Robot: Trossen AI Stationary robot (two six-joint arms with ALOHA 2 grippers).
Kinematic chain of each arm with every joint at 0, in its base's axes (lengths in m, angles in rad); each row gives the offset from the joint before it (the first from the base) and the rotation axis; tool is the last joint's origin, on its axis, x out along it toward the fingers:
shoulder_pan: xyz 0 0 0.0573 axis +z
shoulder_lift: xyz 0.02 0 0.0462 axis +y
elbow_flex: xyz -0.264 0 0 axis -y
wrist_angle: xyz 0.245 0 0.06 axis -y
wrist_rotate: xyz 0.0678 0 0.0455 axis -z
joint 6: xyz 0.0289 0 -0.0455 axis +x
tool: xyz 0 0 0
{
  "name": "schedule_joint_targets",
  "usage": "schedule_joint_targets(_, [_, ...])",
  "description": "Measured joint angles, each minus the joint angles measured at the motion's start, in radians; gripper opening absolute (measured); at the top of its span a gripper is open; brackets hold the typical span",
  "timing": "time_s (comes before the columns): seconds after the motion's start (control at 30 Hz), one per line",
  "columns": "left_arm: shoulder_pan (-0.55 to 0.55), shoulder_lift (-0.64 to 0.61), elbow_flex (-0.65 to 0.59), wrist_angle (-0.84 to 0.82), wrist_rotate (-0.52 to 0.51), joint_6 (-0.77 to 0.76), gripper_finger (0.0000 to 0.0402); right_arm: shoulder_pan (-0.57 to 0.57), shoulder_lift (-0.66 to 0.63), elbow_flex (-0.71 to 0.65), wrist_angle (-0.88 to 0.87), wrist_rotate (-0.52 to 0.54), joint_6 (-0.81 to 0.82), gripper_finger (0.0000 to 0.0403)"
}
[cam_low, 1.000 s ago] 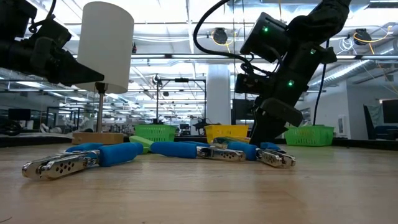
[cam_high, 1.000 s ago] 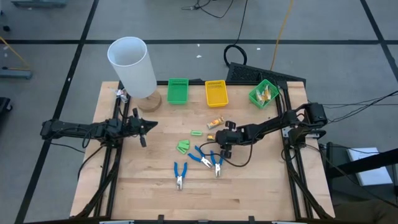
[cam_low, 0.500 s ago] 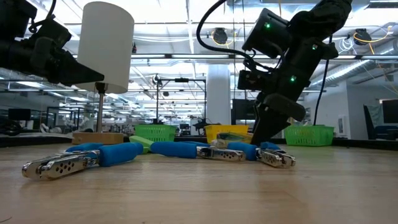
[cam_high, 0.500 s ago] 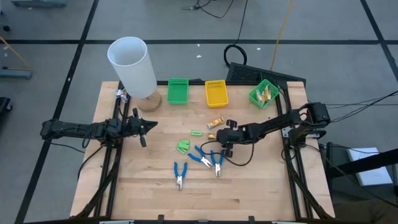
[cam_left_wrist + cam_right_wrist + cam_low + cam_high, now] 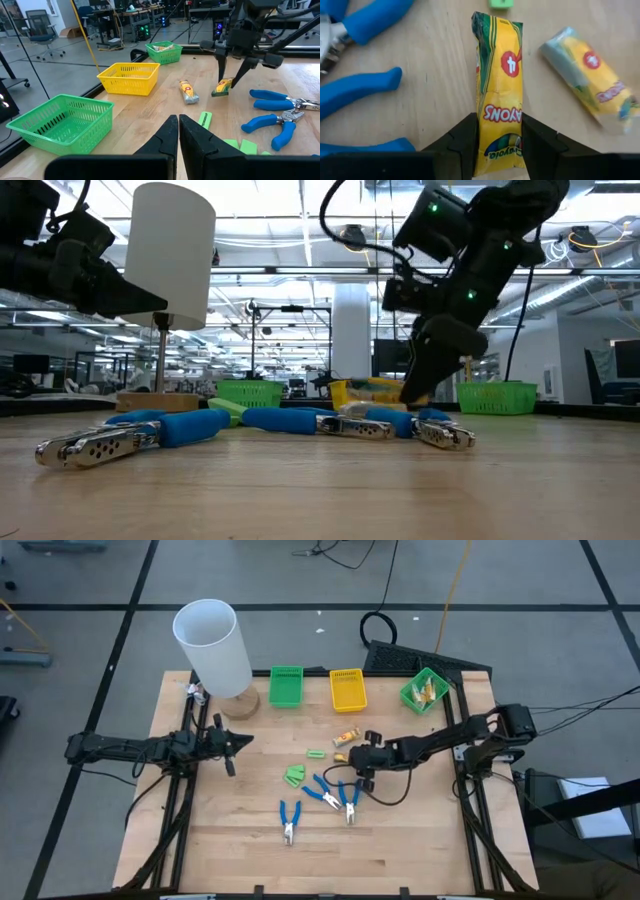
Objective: Pick & Place School Supplies
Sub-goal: Put the yellow crayon box into the right green bin
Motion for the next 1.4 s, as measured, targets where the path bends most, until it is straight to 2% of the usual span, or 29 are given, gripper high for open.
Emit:
schedule_joint_targets(0.3, [0.000,0.000,0.000,0.000,0.000,0.000,0.0021,0.002,-0.102,-0.002,0.002,0.000,0.046,0.0123])
schedule_joint_targets(0.77, [0.000,0.000,0.000,0.000,0.000,0.000,0.0021,0.002,-0.132,-0.040,0.035,-0.005,0.049,0.0123])
schedule_joint_targets(1.0, [0.000,0.000,0.000,0.000,0.000,0.000,0.0021,0.002,-0.227,-0.147,0.270,-0.106,0.004,0.0123])
schedule_joint_targets(1.17, [0.000,0.000,0.000,-0.002,0.000,0.000,0.0021,0.002,-0.341,-0.260,0.394,-0.105,-0.001,0.0123])
schedule_joint_targets(1.4, [0.000,0.000,0.000,-0.001,0.001,0.000,0.0021,0.002,-0.516,-0.459,0.661,-0.102,0.001,0.0123])
